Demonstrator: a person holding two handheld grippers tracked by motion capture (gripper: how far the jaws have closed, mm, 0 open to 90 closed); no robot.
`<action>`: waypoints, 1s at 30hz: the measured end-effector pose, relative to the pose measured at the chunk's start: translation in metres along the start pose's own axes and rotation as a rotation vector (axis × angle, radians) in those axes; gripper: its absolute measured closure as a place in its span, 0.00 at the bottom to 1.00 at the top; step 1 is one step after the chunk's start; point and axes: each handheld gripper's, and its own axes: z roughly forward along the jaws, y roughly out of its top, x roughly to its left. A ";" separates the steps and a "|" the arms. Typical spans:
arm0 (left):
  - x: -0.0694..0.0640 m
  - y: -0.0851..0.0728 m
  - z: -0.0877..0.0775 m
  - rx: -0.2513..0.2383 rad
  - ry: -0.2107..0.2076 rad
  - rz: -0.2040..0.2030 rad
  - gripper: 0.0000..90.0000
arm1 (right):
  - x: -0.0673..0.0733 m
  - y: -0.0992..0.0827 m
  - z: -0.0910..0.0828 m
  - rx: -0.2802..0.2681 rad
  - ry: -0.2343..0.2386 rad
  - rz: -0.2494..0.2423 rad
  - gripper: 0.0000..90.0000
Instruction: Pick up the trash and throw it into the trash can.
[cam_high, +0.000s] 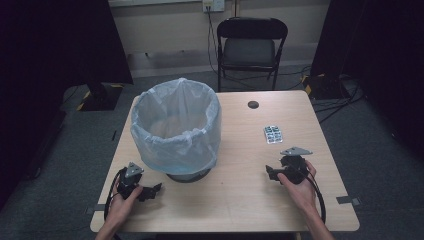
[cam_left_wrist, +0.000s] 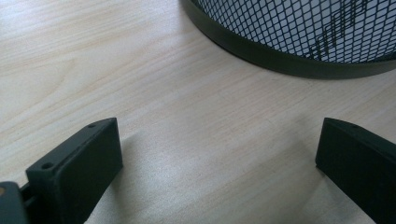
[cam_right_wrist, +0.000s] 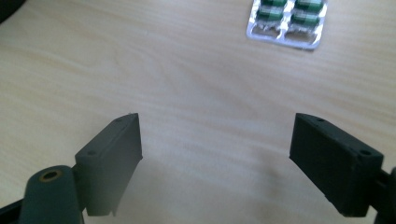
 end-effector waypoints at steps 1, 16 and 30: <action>0.000 0.000 0.000 0.000 0.000 0.000 0.00 | -0.001 0.003 0.000 -0.006 -0.002 0.002 0.18; 0.000 0.000 0.000 0.000 0.001 0.002 0.00 | -0.007 0.043 0.016 -0.011 -0.010 -0.036 0.17; 0.000 0.000 0.000 0.000 0.002 0.002 0.00 | -0.027 0.073 0.046 0.022 -0.026 -0.036 0.16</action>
